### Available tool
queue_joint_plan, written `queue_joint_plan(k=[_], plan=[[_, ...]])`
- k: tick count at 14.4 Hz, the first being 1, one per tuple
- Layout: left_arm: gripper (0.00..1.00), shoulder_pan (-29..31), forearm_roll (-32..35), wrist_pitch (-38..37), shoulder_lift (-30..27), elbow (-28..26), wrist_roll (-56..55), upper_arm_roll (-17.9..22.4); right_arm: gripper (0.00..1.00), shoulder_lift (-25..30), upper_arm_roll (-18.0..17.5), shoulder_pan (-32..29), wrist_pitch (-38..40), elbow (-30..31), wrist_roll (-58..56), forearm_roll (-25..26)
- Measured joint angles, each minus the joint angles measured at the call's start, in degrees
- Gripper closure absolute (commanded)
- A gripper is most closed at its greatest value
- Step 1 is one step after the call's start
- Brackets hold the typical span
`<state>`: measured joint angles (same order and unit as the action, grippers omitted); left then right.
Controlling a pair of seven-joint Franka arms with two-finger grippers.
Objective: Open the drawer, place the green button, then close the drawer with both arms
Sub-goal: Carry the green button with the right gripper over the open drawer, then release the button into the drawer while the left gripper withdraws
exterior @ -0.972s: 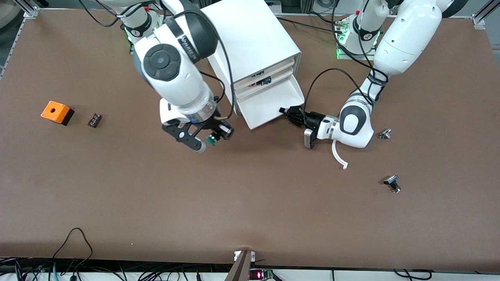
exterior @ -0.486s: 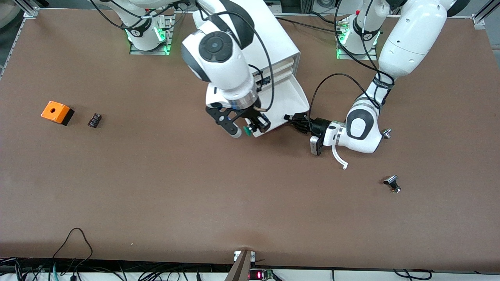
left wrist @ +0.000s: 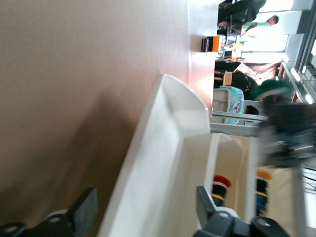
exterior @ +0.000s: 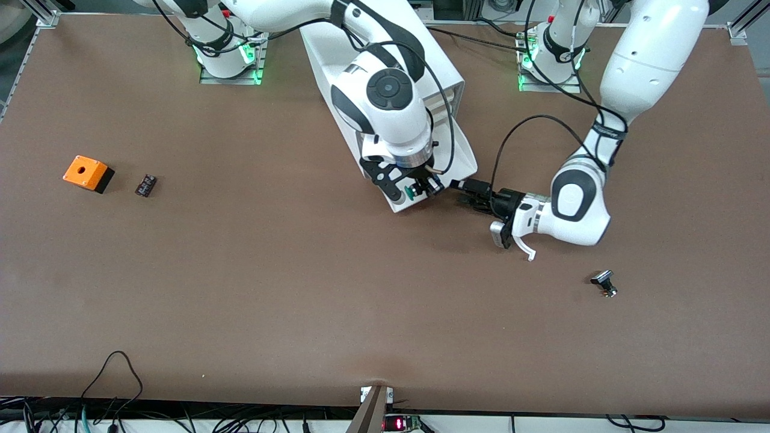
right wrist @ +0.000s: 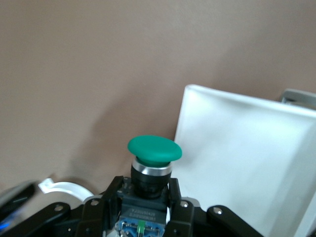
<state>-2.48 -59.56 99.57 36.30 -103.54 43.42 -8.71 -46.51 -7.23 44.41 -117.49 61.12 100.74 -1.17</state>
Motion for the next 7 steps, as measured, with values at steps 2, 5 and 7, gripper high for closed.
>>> queue_joint_plan(k=[2,5,7], plan=[[0.0,1.69,5.49,-3.15,-2.04,3.21,-7.45,0.02,1.0,-1.68,0.03,1.26,-0.13,0.51,1.59,0.44],[0.0,3.15,13.95,-8.84,-3.43,9.27,-18.47,0.03,1.0,-2.94,0.1,1.95,-3.26,2.81,4.25,0.54],[0.0,3.39,20.06,-13.0,-3.67,14.8,-24.77,0.03,0.98,-3.48,0.14,2.13,-6.35,4.25,6.09,0.54]])
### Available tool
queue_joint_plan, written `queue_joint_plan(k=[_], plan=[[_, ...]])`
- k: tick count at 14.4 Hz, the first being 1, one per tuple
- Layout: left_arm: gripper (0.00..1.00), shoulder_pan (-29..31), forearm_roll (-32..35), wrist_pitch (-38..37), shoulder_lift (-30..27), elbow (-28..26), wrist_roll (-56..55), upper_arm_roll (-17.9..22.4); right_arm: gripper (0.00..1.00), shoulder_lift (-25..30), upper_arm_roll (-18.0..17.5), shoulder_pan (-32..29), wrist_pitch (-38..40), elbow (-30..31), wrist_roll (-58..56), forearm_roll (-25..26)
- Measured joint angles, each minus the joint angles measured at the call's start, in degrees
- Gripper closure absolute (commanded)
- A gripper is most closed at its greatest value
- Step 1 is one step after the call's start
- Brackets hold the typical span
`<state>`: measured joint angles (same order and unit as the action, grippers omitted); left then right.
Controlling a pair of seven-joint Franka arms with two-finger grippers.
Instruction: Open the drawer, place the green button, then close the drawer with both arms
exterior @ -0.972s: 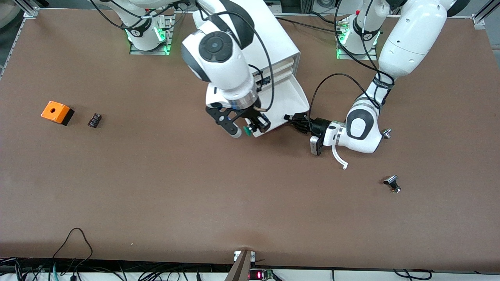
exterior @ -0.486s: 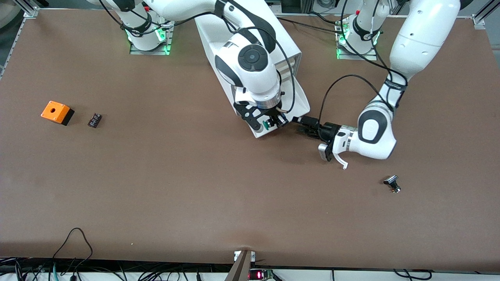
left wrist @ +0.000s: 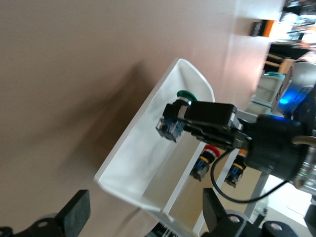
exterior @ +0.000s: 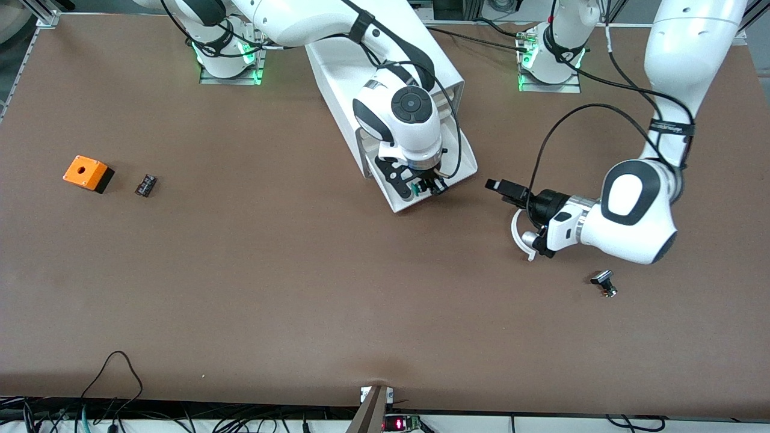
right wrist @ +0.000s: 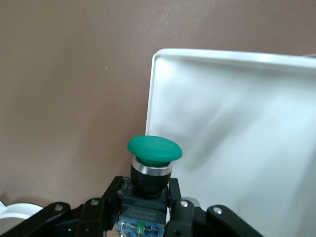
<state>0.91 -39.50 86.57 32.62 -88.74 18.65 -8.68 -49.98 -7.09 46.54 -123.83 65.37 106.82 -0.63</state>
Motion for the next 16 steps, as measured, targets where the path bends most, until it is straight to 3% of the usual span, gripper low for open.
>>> queue_joint_plan(k=[1,3,4,8,10,13,16], plan=[[0.0,0.13,2.75,-2.01,-0.04,3.01,-3.12,0.0,0.79,-0.28,0.02,0.04,-0.61,0.41,0.54,0.0],[0.0,0.37,8.09,-5.72,-0.13,8.32,-8.75,0.0,0.11,-0.66,0.08,0.07,-1.03,0.7,1.02,0.0],[0.0,0.43,10.69,-7.12,-0.14,10.54,-11.0,0.0,0.0,-0.73,0.12,0.07,-1.05,0.72,1.1,0.0],[0.0,0.38,22.78,-9.17,-0.92,16.98,-16.95,-0.19,0.0,-0.38,0.79,0.1,-1.45,0.37,1.2,0.06],[0.0,0.1,29.26,-9.67,-2.14,18.58,-17.45,-0.56,0.0,0.69,3.1,0.02,-1.5,-0.53,-0.08,0.29],[0.0,-1.05,36.23,-10.3,-3.28,22.17,-17.56,-0.89,0.0,4.14,5.74,-0.94,2.38,-2.31,-10.41,0.38],[0.0,-2.08,38.47,-10.7,-3.3,25.82,-18.37,-0.9,0.0,8.21,6.41,-5.1,6.85,-2.43,-21.94,0.29]])
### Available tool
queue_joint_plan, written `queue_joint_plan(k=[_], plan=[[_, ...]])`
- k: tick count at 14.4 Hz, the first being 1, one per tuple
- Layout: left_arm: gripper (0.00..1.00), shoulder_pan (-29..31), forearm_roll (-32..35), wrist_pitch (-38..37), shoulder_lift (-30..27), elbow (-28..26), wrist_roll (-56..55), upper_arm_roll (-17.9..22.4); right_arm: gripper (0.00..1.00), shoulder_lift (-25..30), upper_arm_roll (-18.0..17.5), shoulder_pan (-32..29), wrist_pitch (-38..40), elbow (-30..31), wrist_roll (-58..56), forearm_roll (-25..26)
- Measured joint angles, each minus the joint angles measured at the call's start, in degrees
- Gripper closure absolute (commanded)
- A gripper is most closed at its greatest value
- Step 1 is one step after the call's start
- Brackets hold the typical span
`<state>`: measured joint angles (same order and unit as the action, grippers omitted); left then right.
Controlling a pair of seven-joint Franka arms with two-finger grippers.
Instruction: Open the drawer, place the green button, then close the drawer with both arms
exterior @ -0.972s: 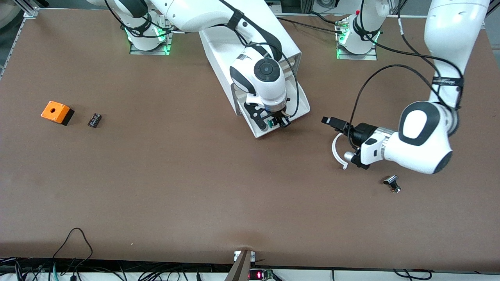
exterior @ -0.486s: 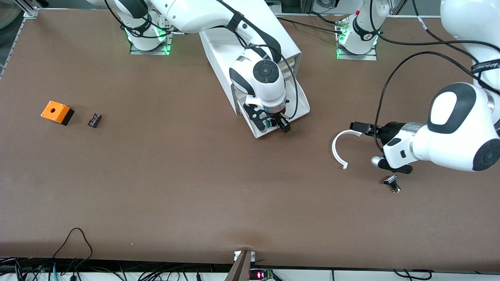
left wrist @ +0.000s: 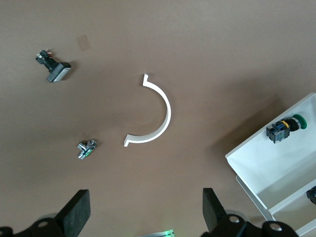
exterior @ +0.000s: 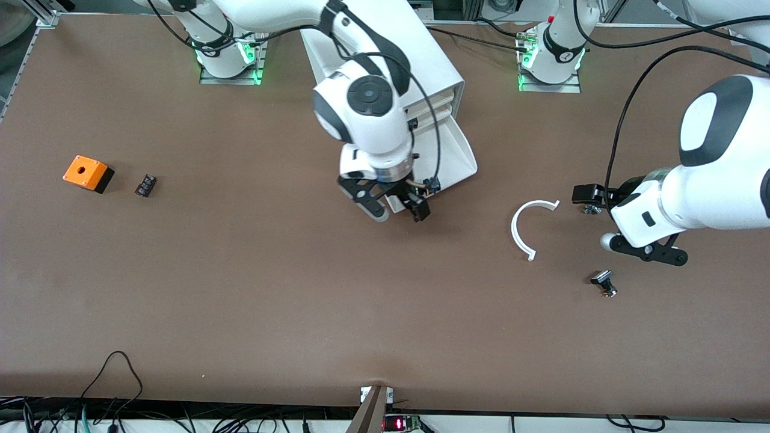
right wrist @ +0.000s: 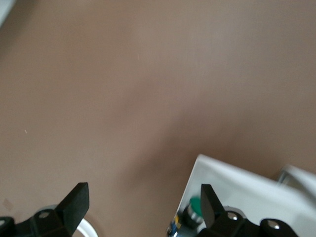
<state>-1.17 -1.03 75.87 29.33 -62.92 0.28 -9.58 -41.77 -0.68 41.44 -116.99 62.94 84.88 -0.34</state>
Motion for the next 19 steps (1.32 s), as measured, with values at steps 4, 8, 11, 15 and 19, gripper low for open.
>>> queue_joint_plan(k=[4,8,11,15,19], plan=[[0.0,-0.28,0.14,3.97,0.83,-0.71,-11.01,-0.02,0.0,5.06,0.09,-7.47,4.83,2.46,-18.02,-0.43],[0.0,-3.16,0.12,13.88,0.84,-7.13,-23.06,-0.4,0.0,11.66,0.49,-14.55,5.57,9.92,-34.54,-0.46],[0.0,-6.65,0.14,22.32,-0.12,-14.01,-31.32,-0.57,0.0,16.33,2.97,-17.16,7.0,15.32,-45.08,-0.46],[0.0,-11.22,0.23,36.39,-2.01,-26.3,-41.16,-0.68,0.0,22.54,5.55,-18.99,7.81,21.96,-55.12,-0.42],[0.0,-14.94,0.24,46.77,-2.75,-37.41,-45.05,-0.87,0.0,30.11,1.37,-30.18,8.09,28.72,-64.67,-0.42]])
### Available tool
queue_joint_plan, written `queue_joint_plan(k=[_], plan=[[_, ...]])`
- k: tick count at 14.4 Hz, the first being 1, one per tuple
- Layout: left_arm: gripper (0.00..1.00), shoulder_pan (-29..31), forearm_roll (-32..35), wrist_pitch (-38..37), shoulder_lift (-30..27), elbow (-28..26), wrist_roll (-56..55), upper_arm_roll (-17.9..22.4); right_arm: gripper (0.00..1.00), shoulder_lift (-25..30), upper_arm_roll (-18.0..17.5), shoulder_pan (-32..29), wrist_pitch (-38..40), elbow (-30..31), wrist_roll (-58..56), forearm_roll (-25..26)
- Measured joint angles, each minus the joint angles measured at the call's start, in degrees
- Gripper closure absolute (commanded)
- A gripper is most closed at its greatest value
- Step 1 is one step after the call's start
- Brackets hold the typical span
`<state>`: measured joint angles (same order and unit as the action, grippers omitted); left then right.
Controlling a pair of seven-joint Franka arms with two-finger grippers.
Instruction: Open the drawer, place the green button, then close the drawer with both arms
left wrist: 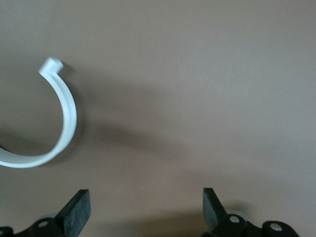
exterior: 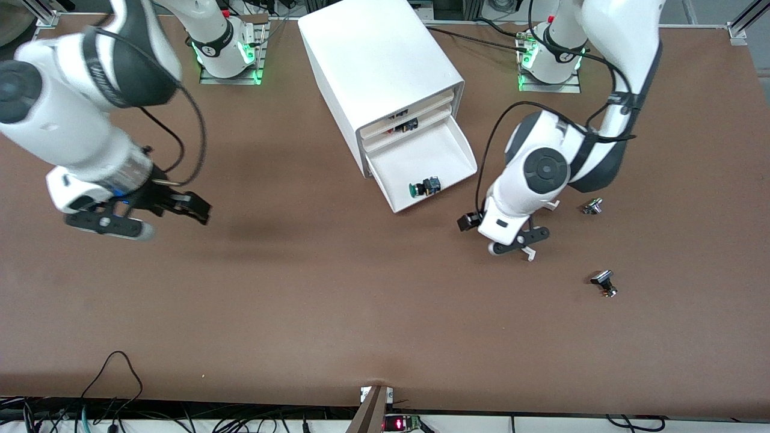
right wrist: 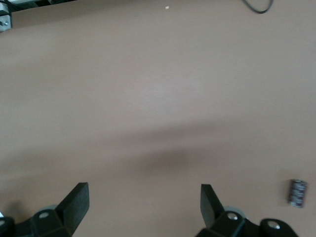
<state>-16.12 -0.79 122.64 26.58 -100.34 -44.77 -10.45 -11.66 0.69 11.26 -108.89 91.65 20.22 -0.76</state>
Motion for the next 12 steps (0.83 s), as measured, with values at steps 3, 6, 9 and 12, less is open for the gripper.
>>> queue_joint_plan(k=[3,6,9,12], plan=[[0.0,-1.98,0.0,5.79,-0.01,-4.98,-2.47,-0.08,0.0,6.53,-2.21,-5.55,1.55,5.73,-4.65,0.0],[0.0,-4.06,0.0,11.61,0.03,-9.33,-4.44,-0.13,0.0,13.09,-3.44,-7.59,1.87,11.21,-6.03,0.01],[0.0,-5.68,0.0,12.26,0.07,-10.79,-4.8,-0.17,0.0,18.06,-3.94,-8.78,2.05,15.69,-6.72,0.05],[0.0,-7.57,0.0,12.26,0.08,-12.25,-5.49,-0.34,0.0,19.98,-3.96,-9.41,2.87,17.4,-7.78,0.1]])
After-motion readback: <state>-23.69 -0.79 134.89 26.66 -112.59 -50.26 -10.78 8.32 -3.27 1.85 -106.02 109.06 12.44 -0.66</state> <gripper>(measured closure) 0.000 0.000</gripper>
